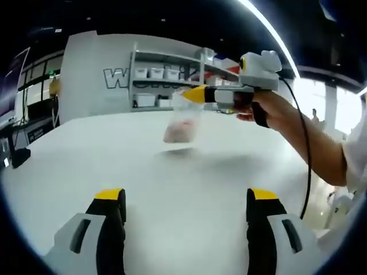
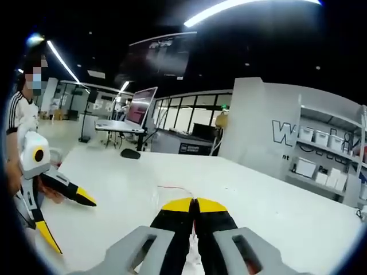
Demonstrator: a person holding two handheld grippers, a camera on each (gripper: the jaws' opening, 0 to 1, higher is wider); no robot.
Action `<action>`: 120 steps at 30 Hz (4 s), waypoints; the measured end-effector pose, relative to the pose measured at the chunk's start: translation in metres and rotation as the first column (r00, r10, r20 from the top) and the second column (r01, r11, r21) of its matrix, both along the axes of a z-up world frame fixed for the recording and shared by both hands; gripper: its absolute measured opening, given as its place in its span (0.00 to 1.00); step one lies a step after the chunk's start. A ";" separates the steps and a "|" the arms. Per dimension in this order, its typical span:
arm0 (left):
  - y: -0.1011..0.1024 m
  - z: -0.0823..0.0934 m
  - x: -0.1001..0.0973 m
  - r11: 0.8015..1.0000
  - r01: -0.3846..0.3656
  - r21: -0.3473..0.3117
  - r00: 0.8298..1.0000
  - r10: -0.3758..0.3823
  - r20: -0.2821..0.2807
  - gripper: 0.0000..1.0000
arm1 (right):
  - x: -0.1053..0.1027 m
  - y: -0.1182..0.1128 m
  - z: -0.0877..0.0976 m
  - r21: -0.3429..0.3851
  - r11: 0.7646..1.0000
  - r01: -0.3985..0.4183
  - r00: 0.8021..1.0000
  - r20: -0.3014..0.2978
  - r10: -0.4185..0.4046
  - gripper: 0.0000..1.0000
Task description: Open the resealable bag by pulling the two sides of the seal apart until the entire bag opening is separated and visibly accessible.
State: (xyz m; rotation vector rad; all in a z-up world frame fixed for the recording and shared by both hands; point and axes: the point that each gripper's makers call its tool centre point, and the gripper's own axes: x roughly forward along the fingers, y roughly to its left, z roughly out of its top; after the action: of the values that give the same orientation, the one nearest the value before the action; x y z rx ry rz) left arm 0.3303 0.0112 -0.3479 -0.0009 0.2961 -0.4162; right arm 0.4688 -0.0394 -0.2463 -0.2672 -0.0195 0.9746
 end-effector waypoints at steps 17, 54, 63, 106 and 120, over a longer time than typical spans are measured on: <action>-0.002 -0.001 0.000 1.000 0.006 -0.001 1.000 -0.006 -0.008 0.86 | 0.036 -0.002 0.001 -0.020 0.999 0.037 0.999 0.011 -0.037 0.00; -0.001 -0.005 -0.003 1.000 0.011 -0.023 1.000 -0.011 -0.026 0.85 | 0.093 -0.004 -0.003 0.007 0.995 0.103 0.995 -0.018 -0.103 0.00; 0.000 -0.007 -0.001 1.000 0.011 -0.025 0.999 -0.012 -0.032 0.85 | 0.115 -0.003 -0.005 0.028 0.992 0.123 0.991 -0.053 -0.122 0.00; 0.001 -0.006 0.000 0.999 0.006 -0.048 0.999 -0.008 -0.034 0.84 | 0.112 -0.007 -0.053 -0.102 0.982 0.160 0.981 -0.098 -0.170 0.02; 0.007 0.000 0.004 0.998 -0.028 -0.054 1.000 0.027 -0.007 0.82 | 0.094 -0.025 -0.058 -0.043 0.976 0.215 0.966 -0.140 -0.219 0.04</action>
State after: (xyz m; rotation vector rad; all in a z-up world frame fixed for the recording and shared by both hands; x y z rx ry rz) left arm 0.3345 0.0186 -0.3478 -0.0592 0.2901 -0.3969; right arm 0.5624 -0.0644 -0.3038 -0.2185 0.1523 0.7742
